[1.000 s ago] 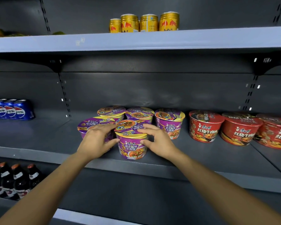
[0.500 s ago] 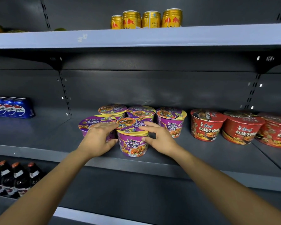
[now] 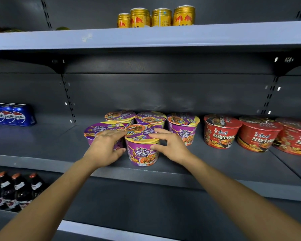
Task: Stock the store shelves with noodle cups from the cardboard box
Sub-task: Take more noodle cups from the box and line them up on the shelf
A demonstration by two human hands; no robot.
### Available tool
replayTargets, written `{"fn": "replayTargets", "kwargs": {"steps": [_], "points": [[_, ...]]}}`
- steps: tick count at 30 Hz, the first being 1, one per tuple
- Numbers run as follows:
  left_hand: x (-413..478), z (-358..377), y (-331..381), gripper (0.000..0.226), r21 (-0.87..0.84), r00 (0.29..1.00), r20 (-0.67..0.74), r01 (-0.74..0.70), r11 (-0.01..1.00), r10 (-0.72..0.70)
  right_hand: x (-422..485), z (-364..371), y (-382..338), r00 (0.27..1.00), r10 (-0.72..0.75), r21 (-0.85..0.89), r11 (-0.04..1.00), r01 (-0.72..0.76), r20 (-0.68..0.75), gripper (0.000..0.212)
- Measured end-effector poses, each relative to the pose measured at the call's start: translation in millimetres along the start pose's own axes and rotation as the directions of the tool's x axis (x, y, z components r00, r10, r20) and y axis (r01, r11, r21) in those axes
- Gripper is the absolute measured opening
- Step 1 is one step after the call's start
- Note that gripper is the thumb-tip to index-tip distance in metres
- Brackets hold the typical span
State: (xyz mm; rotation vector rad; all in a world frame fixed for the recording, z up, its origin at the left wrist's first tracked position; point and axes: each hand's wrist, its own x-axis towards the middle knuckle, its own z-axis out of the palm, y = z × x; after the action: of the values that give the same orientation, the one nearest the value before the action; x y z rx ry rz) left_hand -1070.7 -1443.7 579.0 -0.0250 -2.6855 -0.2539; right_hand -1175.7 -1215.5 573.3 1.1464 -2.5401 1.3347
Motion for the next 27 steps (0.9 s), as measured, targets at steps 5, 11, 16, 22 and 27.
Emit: {"fn": "replayTargets", "kwargs": {"steps": [5,11,16,22,27], "points": [[-0.3,0.0,0.9,0.065,0.006,1.0,-0.006,0.002,1.0,-0.001,0.7,-0.1,-0.3,1.0,0.017,0.032,0.999,-0.017,0.008,0.047],[-1.0,-0.5,2.6,0.067,0.023,1.0,-0.008,0.001,1.0,-0.001,0.9,-0.7,-0.6,1.0,0.026,0.046,0.999,-0.026,0.016,0.047],[-1.2,0.9,0.9,0.067,0.014,1.0,-0.012,-0.003,1.0,0.003,1.4,-1.0,0.5,0.999,0.029,0.062,0.998,-0.029,0.016,0.046],[-1.9,1.7,-0.8,0.068,0.01,1.0,-0.01,-0.008,1.0,0.008,-0.3,-0.8,-0.8,0.999,0.035,0.044,0.998,-0.036,0.017,0.046],[-2.4,-0.7,3.3,0.066,0.039,1.0,-0.012,-0.018,0.999,0.018,-5.2,-3.0,-3.4,0.999,0.024,-0.047,0.999,-0.022,0.042,0.052]]}}
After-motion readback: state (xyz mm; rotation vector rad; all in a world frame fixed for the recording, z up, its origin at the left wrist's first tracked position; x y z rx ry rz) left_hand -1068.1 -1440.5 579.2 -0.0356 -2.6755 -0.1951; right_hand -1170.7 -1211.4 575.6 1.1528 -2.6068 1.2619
